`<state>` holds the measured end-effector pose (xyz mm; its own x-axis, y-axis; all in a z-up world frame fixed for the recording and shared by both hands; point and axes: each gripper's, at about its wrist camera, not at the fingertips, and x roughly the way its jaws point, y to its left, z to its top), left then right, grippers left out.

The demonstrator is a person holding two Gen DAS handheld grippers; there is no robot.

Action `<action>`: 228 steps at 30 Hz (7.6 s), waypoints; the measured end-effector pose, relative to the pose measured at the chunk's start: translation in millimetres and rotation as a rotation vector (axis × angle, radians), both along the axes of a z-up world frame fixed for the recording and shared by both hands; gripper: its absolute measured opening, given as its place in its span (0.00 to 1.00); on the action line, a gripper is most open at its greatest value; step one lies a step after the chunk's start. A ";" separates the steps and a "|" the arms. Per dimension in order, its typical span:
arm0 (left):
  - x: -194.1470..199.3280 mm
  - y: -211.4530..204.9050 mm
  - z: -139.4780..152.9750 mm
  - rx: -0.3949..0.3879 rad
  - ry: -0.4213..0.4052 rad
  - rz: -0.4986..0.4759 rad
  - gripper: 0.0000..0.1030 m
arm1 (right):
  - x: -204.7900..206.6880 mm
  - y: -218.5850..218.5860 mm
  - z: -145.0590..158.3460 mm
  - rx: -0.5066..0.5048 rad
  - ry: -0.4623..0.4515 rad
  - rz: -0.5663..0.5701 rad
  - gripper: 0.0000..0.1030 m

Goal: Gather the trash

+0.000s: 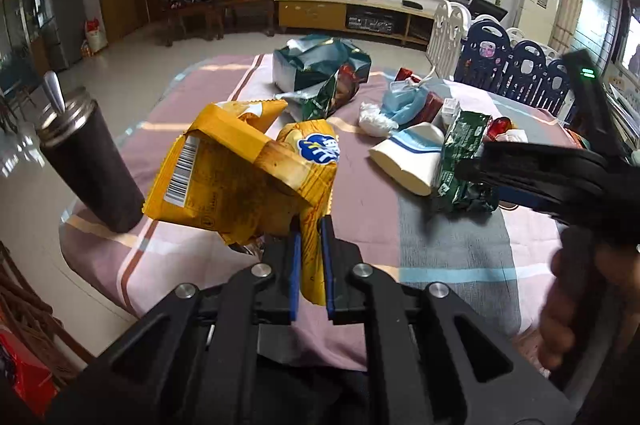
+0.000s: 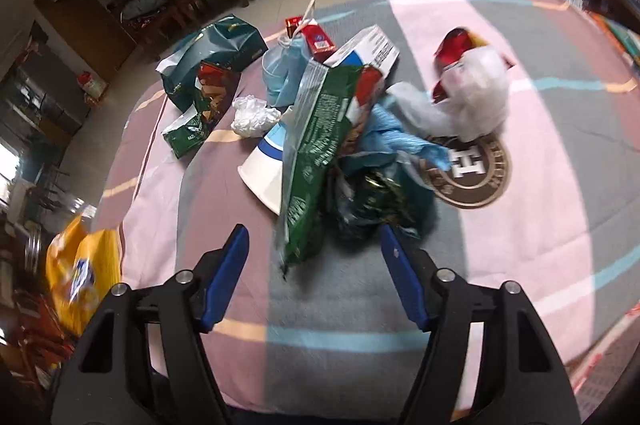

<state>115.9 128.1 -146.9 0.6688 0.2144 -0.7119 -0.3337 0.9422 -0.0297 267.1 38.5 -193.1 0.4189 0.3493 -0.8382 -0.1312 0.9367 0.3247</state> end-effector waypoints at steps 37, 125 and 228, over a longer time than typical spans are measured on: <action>4.3 -5.0 -8.6 -0.084 0.012 -0.022 0.11 | -57.4 -57.9 -30.6 -0.189 0.086 0.294 0.68; -48.2 -154.4 60.4 -0.136 -0.054 -0.503 0.85 | -226.7 -258.0 49.2 -0.304 0.031 -0.278 0.74; -32.1 -77.1 26.0 -0.137 -0.055 -0.270 0.86 | -211.5 -169.4 66.8 -0.268 -0.322 -0.236 0.97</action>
